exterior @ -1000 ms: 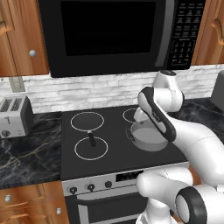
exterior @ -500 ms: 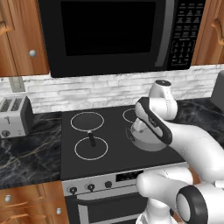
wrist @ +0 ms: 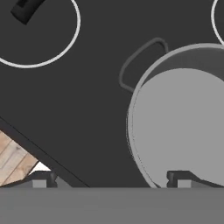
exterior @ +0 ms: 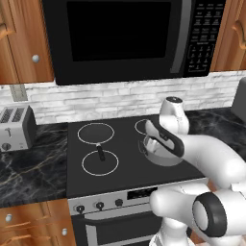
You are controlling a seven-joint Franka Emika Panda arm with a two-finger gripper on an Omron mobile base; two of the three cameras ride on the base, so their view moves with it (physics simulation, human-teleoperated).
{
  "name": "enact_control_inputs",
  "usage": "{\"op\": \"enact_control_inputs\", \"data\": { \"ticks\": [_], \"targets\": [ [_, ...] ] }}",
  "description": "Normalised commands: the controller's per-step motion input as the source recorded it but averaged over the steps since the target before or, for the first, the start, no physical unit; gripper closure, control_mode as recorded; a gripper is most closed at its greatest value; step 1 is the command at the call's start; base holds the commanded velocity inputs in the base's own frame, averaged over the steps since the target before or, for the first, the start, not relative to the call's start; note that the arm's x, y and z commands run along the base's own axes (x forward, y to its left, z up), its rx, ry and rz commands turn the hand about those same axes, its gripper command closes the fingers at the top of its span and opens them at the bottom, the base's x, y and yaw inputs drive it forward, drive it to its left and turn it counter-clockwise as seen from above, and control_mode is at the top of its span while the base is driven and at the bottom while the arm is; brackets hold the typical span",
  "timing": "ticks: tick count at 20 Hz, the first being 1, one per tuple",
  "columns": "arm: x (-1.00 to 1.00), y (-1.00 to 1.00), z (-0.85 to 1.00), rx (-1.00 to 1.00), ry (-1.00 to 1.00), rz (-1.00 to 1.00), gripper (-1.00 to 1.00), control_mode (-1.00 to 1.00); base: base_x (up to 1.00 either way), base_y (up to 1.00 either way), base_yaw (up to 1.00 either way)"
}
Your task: Move the pot and pan from the stove into the sink.
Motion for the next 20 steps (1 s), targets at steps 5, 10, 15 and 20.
{"op": "enact_control_inputs", "data": {
  "ticks": [5, 10, 15, 20],
  "targets": [
    [0.15, -0.05, -0.35, -0.02, 0.03, 0.10, -1.00, -1.00, 0.00, 0.00, 0.00],
    [0.11, -0.05, -0.33, -0.02, 0.02, 0.09, -1.00, -1.00, 0.00, 0.00, 0.00],
    [0.14, -0.04, -0.31, -0.01, 0.01, 0.09, -1.00, -1.00, 0.00, 0.00, 0.00],
    [0.13, -0.06, -0.28, 0.00, 0.00, 0.08, -1.00, -1.00, 0.00, 0.00, 0.00]
  ]
}}
